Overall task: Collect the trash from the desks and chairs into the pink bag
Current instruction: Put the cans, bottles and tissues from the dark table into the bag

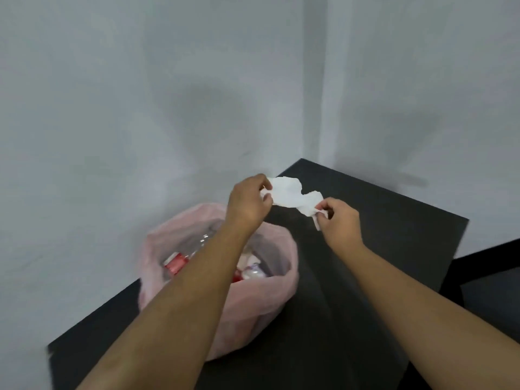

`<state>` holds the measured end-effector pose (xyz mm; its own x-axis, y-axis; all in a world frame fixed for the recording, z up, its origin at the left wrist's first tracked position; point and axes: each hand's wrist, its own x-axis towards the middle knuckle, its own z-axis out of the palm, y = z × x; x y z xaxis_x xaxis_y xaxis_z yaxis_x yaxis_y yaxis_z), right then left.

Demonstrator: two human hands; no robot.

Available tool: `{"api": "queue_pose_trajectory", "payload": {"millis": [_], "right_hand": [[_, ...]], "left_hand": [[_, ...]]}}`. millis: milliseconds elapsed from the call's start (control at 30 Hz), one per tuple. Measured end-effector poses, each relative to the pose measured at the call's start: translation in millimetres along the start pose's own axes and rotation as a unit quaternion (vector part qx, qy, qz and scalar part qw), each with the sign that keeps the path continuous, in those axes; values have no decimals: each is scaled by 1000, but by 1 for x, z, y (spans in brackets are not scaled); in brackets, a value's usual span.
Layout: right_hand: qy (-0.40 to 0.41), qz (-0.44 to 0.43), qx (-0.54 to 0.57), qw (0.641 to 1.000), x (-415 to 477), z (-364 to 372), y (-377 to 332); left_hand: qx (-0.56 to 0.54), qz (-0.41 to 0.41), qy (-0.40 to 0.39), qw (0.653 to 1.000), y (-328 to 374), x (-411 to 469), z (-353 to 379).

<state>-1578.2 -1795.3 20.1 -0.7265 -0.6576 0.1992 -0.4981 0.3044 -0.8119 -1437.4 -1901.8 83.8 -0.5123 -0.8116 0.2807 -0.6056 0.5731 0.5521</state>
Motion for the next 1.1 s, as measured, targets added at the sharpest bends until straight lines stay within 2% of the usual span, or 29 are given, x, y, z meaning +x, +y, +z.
{"api": "queue_pose_trajectory", "payload": {"millis": [167, 267, 333, 367, 433, 500, 567, 667, 767, 867, 967, 1100], "right_hand": [[-149, -70, -6, 986, -43, 54, -69], [-191, -95, -148, 966, -66, 79, -81], [-175, -129, -247, 944, -69, 85, -76], [-164, -123, -267, 942, -69, 86, -74], [-131, -79, -297, 943, -64, 88, -65], [-124, 17, -293, 948, -58, 83, -52], [-150, 129, -213, 957, -58, 75, -39], [-209, 176, -108, 956, -68, 67, -28], [-165, 150, -49, 974, -67, 57, -30], [-102, 101, -73, 987, -52, 41, -46], [-90, 71, -141, 983, -44, 21, -51], [-75, 93, -172, 978, -48, -1, -30]], "left_hand": [[63, -84, 22, 994, -76, -48, -69], [155, -116, -68, 979, -116, -82, -85], [225, -100, -136, 960, -128, -96, -85], [245, -89, -137, 956, -132, -102, -87], [262, -82, -84, 958, -138, -110, -92], [285, -101, -44, 952, -140, -116, -92], [299, -173, -89, 934, -140, -121, -91], [252, -288, -180, 906, -143, -126, -88], [204, -241, -161, 935, -142, -126, -82], [165, -188, -136, 959, -124, -121, -80], [152, -155, -152, 964, -103, -116, -72], [155, -140, -186, 960, -89, -118, -49]]}}
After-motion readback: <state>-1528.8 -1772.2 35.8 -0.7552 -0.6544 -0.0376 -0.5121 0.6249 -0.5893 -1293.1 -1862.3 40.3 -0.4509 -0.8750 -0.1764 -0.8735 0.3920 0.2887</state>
